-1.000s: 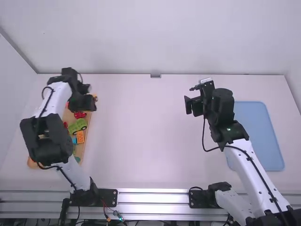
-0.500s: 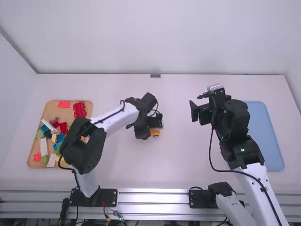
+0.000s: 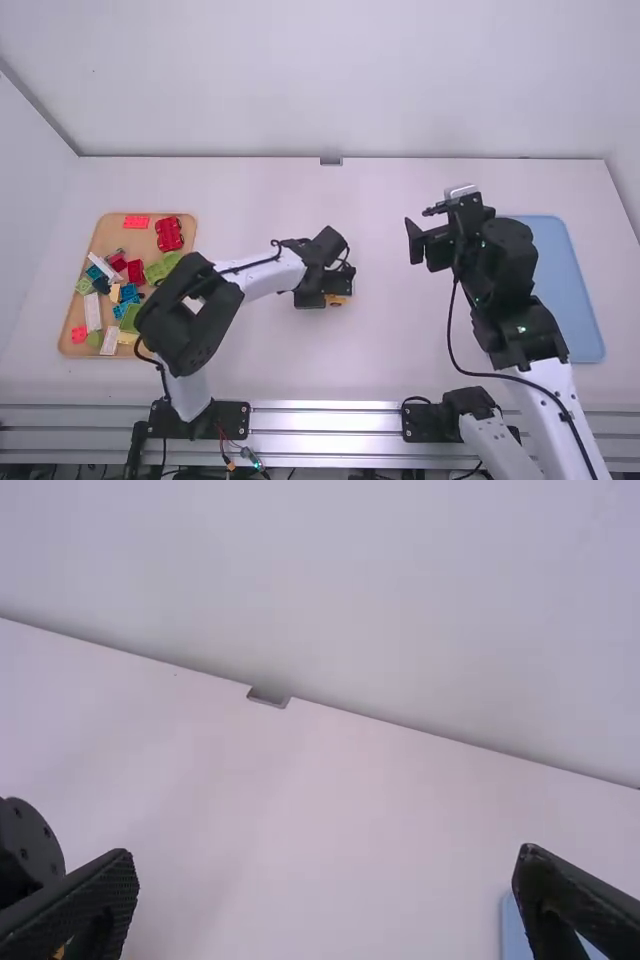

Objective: Assemble lego blocks to make yellow taxi

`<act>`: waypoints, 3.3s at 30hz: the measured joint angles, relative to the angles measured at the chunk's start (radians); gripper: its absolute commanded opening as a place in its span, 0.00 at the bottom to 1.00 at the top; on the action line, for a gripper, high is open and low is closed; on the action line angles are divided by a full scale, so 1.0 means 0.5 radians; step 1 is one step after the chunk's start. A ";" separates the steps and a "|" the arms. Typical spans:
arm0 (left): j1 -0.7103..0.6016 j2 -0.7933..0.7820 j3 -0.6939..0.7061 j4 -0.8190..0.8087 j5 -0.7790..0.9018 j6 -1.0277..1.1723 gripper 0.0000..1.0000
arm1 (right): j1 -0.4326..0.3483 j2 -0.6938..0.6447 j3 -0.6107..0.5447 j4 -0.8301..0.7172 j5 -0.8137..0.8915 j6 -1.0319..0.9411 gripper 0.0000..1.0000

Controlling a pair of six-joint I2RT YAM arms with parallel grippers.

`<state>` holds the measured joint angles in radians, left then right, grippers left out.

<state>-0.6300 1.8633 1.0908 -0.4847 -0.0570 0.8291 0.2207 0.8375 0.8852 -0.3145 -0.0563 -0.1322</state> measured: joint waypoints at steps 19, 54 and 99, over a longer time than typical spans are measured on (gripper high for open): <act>0.100 -0.053 0.023 -0.096 0.066 -0.054 0.99 | 0.000 0.142 0.001 0.117 -0.085 -0.006 0.99; 2.940 -0.603 0.074 -0.482 0.275 -1.137 0.87 | 0.000 0.365 0.000 0.362 -0.108 0.031 0.98; 2.969 -0.018 0.204 -0.249 0.247 -0.533 0.40 | 0.000 0.364 0.000 0.442 -0.114 0.058 0.99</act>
<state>0.8547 1.8545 1.1931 -0.6094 0.0666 0.5629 0.2207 1.0195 0.8852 -0.0937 -0.1131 -0.1032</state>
